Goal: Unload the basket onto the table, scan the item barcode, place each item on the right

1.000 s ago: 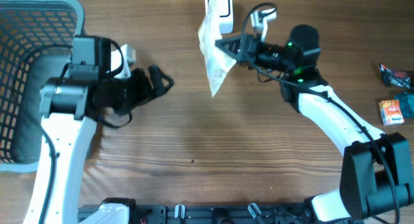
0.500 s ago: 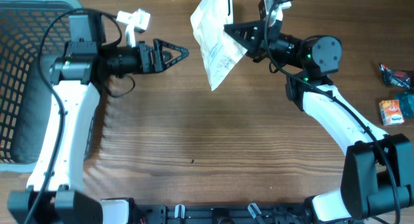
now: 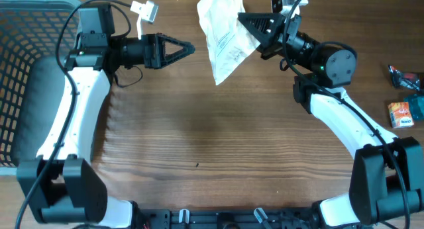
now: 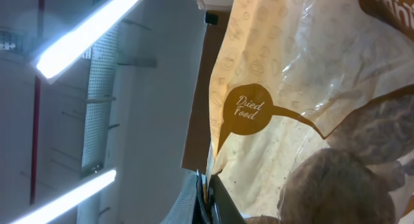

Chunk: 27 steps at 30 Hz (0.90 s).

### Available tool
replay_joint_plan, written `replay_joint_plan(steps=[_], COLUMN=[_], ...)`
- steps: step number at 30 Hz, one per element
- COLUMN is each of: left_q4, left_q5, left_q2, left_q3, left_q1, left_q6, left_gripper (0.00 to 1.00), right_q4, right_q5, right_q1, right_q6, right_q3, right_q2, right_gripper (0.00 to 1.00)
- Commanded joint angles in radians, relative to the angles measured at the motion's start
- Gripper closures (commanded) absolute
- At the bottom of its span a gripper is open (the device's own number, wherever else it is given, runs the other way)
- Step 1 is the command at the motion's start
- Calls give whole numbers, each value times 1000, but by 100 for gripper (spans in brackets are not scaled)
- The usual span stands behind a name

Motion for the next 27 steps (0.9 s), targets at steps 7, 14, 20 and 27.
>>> replay_joint_plan(steps=[7, 14, 20, 27], left_q4=[118, 233, 302, 325], left_q5=[56, -53, -39, -3], left_q2=[22, 22, 22, 22], left_q3=[-1, -1, -1, -1], left_q1=[-32, -69, -69, -69], left_q6=[-134, -337, -393, -393], left_gripper=[0, 1, 10, 55], right_q4=[22, 17, -30, -193], right_q5=[70, 82, 42, 17], right_q1=[71, 109, 109, 102], right_q6=[11, -31, -72, -202], right_q3=[15, 15, 14, 14], right_q2=[-16, -16, -16, -16], right_gripper=[95, 96, 95, 96])
